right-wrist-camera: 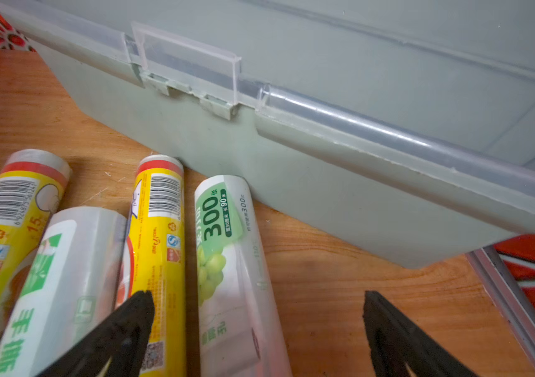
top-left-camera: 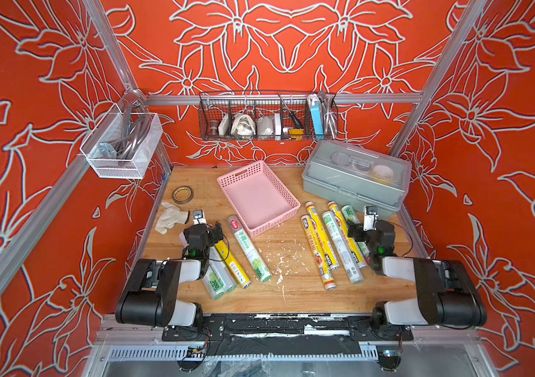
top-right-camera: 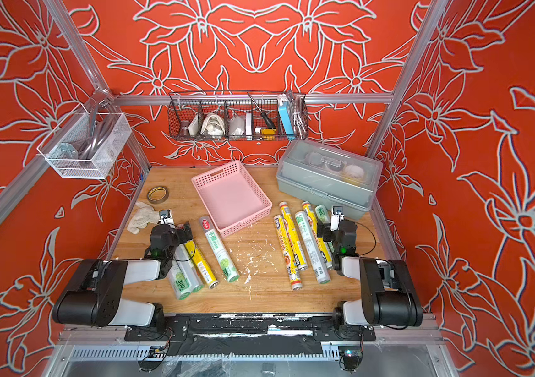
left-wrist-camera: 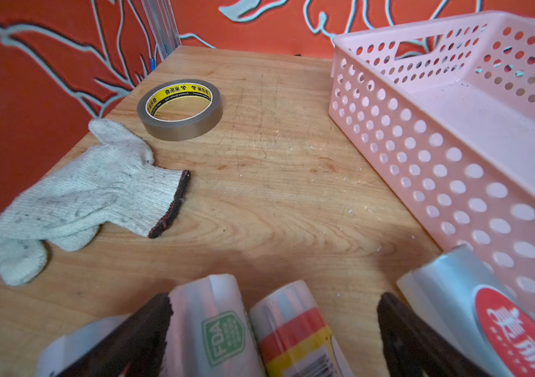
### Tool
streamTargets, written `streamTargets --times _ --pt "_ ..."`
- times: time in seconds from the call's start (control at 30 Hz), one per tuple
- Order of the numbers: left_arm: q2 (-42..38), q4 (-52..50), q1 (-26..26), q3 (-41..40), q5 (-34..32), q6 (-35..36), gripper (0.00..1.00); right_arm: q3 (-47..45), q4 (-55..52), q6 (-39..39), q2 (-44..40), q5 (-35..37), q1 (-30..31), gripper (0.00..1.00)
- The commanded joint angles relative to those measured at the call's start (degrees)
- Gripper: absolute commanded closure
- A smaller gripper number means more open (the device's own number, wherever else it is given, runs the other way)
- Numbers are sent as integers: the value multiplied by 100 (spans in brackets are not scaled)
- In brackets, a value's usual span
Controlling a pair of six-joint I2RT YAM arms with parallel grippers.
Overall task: Put the plastic wrap into the basket
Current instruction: Move the basket to the center of the board.
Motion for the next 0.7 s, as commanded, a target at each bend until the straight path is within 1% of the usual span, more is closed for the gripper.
streamTargets --times 0.0,0.57,0.63,0.67 --pt "-41 34 -21 58 38 11 2 118 -56 -45 29 55 30 0" --pt "-70 65 -21 32 31 17 2 110 -48 -28 8 61 27 0" --pt "-200 -76 -15 61 21 15 2 153 -153 42 -31 204 32 0" --pt "-369 -238 -20 90 14 4 2 225 -375 101 -109 314 16 0"
